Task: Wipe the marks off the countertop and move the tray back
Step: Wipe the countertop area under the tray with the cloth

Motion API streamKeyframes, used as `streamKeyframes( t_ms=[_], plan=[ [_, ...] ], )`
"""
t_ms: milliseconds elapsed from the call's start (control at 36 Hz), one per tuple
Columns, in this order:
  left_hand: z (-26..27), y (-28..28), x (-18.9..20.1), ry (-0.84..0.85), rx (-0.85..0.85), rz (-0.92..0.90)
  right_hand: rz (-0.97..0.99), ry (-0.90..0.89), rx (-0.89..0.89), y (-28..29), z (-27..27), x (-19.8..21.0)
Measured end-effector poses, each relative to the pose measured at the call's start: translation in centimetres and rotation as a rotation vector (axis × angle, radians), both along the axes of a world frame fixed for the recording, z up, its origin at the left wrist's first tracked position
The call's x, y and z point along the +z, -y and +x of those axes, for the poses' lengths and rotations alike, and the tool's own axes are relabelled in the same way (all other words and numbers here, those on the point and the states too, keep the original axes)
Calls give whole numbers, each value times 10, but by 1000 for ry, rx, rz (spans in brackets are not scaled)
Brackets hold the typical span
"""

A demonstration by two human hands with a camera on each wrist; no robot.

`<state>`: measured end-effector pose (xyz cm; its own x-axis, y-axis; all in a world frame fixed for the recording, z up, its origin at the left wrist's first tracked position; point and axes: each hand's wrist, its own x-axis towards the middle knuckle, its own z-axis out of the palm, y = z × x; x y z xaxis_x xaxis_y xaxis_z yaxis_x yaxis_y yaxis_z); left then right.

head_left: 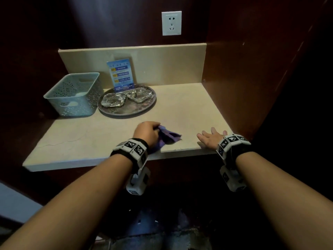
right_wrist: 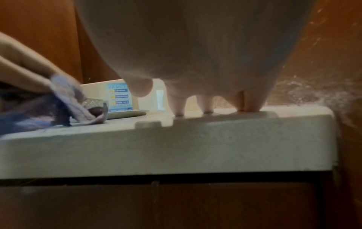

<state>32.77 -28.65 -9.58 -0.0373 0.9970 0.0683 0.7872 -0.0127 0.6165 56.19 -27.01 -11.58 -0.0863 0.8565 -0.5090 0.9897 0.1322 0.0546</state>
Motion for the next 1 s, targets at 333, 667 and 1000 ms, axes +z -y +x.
streamKeyframes(
  t_ms=[333,667,1000],
  plan=[
    [24,-12,-25,-221,-114,-139,-3,-28,-74,-1,-4,-1],
    [67,40,-32,70,-370,-21,3,-37,-118,4,-7,5],
    [11,25,17,93,-18,98,19,-35,-147,13,-5,12]
  ],
)
